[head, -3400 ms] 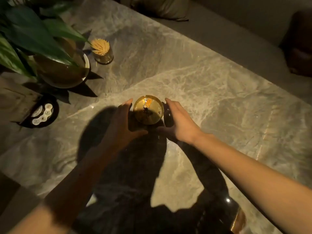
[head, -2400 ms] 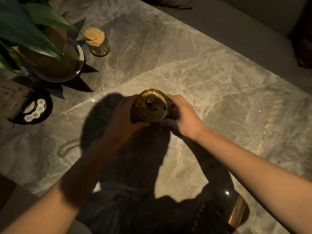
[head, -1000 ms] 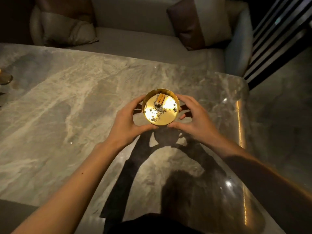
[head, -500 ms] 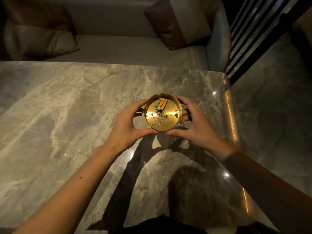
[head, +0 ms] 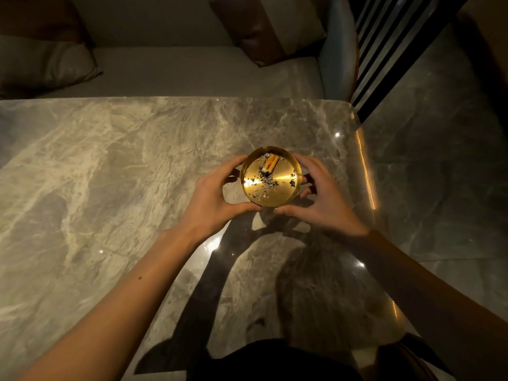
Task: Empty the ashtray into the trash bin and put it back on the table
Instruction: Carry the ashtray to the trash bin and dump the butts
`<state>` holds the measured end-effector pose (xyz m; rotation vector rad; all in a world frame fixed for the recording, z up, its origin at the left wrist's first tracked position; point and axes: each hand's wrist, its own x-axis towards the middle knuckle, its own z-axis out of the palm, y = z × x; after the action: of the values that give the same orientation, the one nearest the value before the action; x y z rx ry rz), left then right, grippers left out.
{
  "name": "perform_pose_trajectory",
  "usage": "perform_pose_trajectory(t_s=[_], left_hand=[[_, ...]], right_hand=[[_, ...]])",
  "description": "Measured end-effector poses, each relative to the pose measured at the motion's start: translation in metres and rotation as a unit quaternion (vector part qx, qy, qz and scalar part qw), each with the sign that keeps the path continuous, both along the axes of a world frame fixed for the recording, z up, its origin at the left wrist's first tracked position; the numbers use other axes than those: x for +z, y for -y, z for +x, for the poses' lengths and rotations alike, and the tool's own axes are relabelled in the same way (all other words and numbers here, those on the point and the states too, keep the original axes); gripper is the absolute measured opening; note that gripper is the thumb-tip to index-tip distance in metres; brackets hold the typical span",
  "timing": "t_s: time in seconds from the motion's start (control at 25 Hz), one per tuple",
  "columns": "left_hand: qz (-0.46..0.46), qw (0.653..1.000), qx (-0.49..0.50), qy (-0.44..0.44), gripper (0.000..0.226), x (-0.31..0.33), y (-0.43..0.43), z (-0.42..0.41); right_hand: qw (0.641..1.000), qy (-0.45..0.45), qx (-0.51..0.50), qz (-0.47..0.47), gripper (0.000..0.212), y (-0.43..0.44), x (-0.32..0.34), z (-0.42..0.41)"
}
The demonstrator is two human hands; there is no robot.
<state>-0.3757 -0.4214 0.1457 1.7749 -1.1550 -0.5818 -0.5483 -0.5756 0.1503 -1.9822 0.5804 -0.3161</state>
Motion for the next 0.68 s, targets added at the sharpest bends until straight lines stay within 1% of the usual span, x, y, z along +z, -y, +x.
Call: perform_pose_trajectory(t_s=[0.12, 0.48, 0.68], left_hand=[[0.01, 1.0, 0.009, -0.003, 0.087, -0.002, 0.025, -0.028], [-0.001, 0.999, 0.048, 0.004, 0.088, -0.007, 0.141, -0.155], [0.009, 0.999, 0.038, 0.0, 0.088, -0.004, 0.19, -0.197]], right_hand=[[1.0, 0.004, -0.003, 0.013, 0.094, 0.025, -0.002, -0.027], [0.999, -0.002, 0.041, -0.01, 0.097, 0.156, -0.012, -0.135], [0.999, 0.01, 0.043, 0.025, 0.099, 0.203, -0.012, -0.179]])
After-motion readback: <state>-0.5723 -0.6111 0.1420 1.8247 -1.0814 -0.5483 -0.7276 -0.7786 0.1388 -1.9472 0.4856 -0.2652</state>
